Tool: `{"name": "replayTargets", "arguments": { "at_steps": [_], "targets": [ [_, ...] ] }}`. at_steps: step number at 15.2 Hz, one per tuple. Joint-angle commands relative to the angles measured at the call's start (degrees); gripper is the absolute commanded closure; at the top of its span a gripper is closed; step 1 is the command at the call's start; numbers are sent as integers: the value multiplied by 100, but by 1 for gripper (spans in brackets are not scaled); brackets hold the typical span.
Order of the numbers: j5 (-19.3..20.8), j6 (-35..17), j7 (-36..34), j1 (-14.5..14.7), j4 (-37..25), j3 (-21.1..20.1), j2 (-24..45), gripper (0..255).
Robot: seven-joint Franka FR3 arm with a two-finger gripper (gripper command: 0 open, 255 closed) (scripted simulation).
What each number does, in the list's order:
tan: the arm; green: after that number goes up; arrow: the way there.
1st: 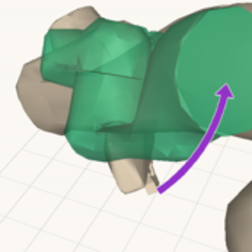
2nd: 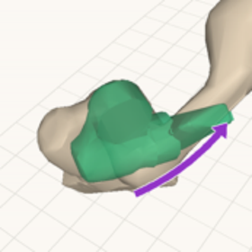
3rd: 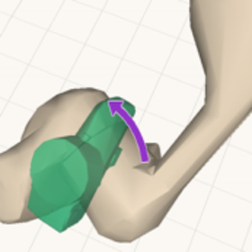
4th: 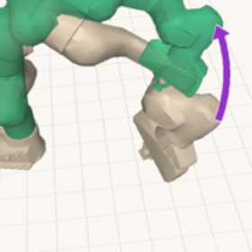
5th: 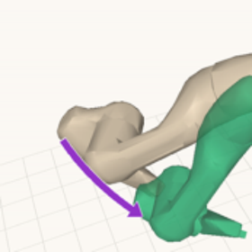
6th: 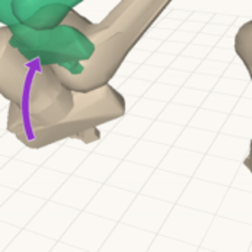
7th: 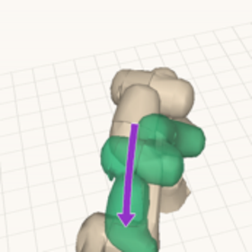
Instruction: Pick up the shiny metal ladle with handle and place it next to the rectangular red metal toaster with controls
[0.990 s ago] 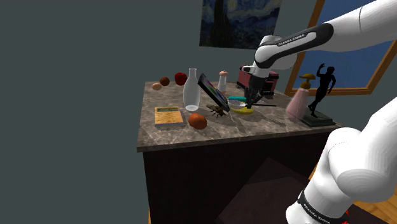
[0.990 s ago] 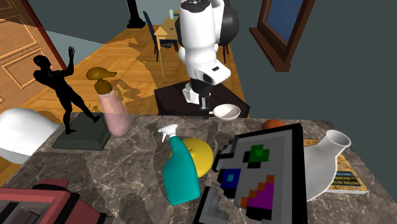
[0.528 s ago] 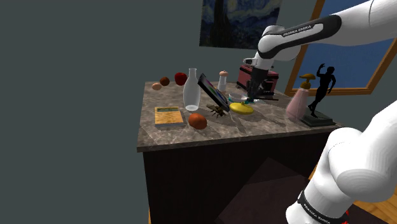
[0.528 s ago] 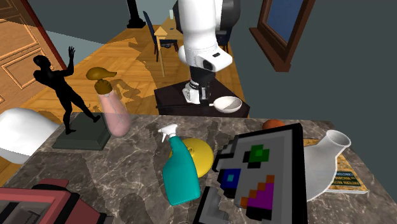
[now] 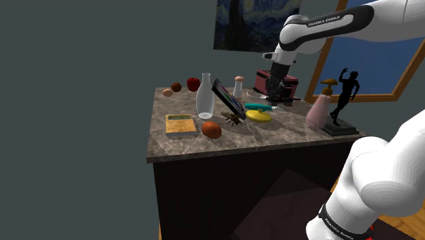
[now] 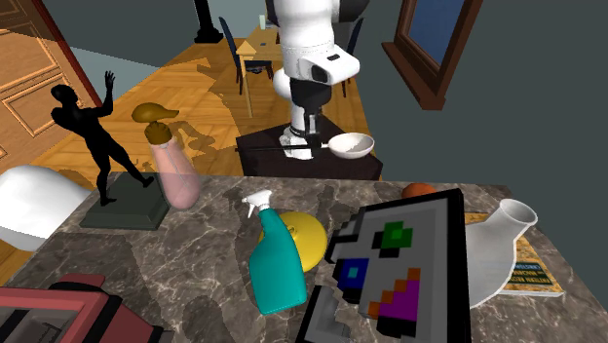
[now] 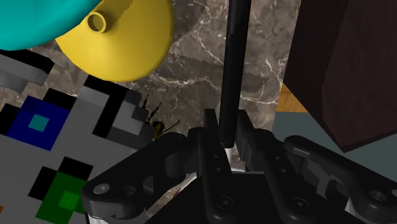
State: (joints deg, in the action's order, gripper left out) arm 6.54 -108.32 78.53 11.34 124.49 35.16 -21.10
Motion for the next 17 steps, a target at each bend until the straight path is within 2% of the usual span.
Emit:
{"name": "replayTargets", "arguments": {
  "at_steps": [1,17],
  "targets": [
    [-3,159,-19,6,-139,-29,-19,255],
    [-101,1379,-58,82,-1425,-153,55,255]
  ]
}}
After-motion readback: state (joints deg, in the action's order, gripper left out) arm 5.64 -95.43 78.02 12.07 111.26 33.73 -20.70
